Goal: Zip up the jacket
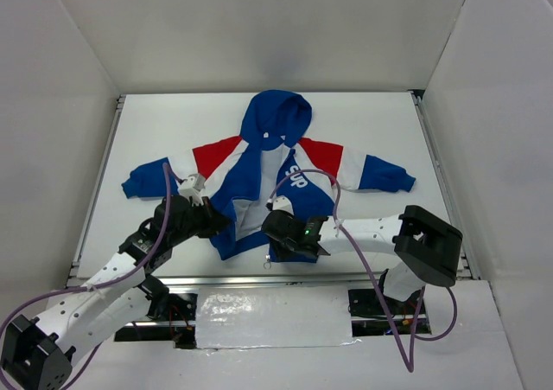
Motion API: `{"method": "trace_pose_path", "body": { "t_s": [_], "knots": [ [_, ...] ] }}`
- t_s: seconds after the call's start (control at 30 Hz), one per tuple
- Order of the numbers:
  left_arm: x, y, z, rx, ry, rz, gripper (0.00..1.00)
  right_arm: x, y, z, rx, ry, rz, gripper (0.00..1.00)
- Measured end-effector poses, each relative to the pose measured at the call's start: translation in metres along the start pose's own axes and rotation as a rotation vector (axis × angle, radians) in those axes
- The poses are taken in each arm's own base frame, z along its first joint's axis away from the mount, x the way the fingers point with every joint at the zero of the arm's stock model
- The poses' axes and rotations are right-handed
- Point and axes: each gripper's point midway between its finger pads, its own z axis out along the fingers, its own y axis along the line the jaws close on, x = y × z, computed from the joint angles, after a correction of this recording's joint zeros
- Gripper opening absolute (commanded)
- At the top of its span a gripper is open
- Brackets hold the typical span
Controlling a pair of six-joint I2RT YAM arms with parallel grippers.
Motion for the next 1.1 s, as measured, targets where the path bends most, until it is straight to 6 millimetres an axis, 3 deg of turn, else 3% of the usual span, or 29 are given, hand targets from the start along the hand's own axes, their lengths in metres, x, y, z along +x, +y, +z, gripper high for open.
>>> {"method": "trace_pose_path", "body": {
  "t_s": [1.1],
  "knots": [
    [0.005,0.0,0.002,0.017,0.016,-0.001,0.0,0.01,0.014,0.0,0.085,0.001,0.138,0.53]
  ]
}}
